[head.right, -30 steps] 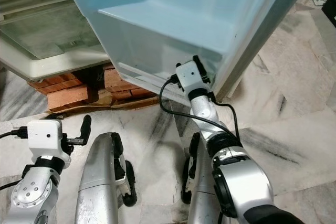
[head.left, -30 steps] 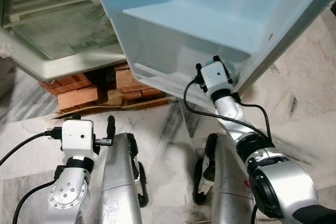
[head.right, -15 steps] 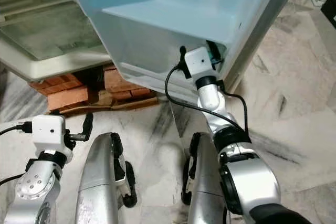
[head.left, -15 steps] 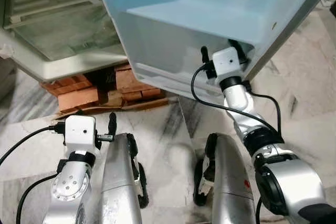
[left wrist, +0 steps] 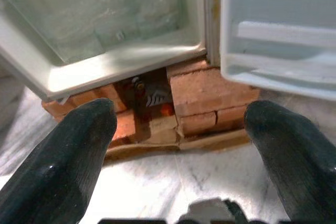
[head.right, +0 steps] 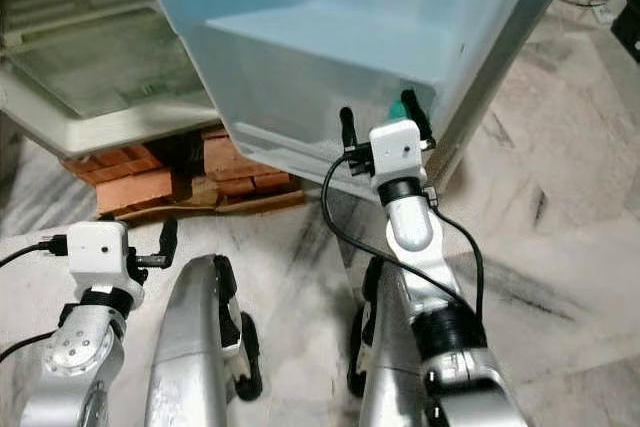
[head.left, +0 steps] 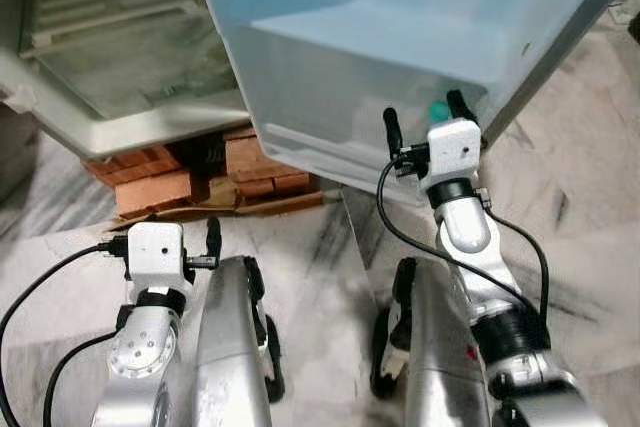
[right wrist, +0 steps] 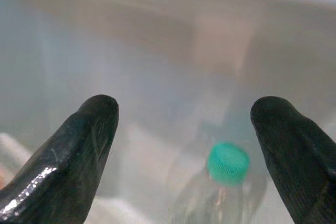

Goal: Restocking fridge

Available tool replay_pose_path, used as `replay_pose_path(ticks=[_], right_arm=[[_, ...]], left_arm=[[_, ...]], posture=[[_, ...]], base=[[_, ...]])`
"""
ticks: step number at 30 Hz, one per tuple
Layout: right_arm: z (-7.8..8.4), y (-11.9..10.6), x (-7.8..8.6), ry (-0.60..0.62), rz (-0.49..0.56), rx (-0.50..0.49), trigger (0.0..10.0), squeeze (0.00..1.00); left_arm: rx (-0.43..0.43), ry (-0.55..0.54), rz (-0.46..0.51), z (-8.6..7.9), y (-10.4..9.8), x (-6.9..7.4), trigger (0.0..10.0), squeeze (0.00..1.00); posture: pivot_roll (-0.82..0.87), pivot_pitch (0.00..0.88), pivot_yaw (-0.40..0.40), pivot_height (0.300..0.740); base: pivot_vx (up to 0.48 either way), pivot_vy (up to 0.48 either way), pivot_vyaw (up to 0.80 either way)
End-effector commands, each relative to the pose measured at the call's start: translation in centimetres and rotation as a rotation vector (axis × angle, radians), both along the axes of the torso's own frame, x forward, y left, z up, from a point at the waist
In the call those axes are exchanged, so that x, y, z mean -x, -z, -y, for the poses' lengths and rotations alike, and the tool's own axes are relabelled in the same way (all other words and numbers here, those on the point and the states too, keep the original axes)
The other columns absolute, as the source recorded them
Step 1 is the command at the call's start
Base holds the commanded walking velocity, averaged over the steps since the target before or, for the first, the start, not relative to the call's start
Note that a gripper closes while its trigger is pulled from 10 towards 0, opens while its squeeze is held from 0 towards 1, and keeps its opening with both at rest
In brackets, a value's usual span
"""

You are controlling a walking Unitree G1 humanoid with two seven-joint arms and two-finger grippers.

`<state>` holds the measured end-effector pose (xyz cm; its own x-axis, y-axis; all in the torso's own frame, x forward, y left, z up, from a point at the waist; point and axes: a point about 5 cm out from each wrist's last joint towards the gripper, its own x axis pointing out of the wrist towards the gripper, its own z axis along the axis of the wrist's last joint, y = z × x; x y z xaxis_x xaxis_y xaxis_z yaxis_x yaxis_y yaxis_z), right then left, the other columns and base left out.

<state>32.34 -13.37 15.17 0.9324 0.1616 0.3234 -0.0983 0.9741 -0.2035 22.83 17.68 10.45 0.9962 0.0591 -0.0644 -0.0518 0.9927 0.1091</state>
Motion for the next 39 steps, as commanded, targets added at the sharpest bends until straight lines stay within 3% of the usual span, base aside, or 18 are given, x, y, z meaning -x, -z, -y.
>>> replay_pose_path(ticks=[1, 5, 17, 23, 31, 39], right_arm=[[-0.5, 0.6, 1.0, -0.032, -0.040, -0.042, 10.0, 0.00], [-1.3, 0.7, 2.2, -0.115, -0.053, -0.085, 10.0, 0.00], [-0.9, 0.6, 3.6, -0.078, -0.104, -0.146, 10.0, 0.00], [-0.6, -0.3, 2.9, -0.075, -0.093, -0.143, 10.0, 0.00], [0.0, -1.6, 2.8, -0.054, -0.064, -0.133, 10.0, 0.00], [0.3, -1.5, 3.1, -0.033, -0.075, -0.139, 10.0, 0.00]], left_arm=[[-0.007, -0.009, -0.005, -0.1, 0.5, 0.1, 10.0, 0.00], [-0.002, -0.001, 0.013, 0.0, 0.5, -0.4, 10.0, 0.00], [-0.003, 0.027, 0.077, 0.2, 0.0, -2.5, 10.0, 0.00], [0.003, 0.077, 0.102, 1.2, -0.5, -4.0, 10.0, 0.00], [0.035, 0.109, 0.066, 1.8, 0.4, -3.7, 10.0, 0.00], [0.032, 0.144, 0.087, 2.1, -0.3, -5.2, 10.0, 0.00]], posture=[[0.01, 0.130, 0.059, 0.558], [0.00, 0.107, 0.054, 0.558], [-0.05, 0.013, 0.083, 0.632], [-0.08, 0.020, 0.080, 0.667], [-0.16, 0.075, 0.124, 0.712], [-0.17, 0.095, 0.136, 0.740]], base=[[0.000, 0.000, 0.00], [0.000, 0.000, 0.00], [0.000, 0.000, 0.00], [0.000, 0.000, 0.00], [0.000, 0.000, 0.00], [0.000, 0.000, 0.00]])
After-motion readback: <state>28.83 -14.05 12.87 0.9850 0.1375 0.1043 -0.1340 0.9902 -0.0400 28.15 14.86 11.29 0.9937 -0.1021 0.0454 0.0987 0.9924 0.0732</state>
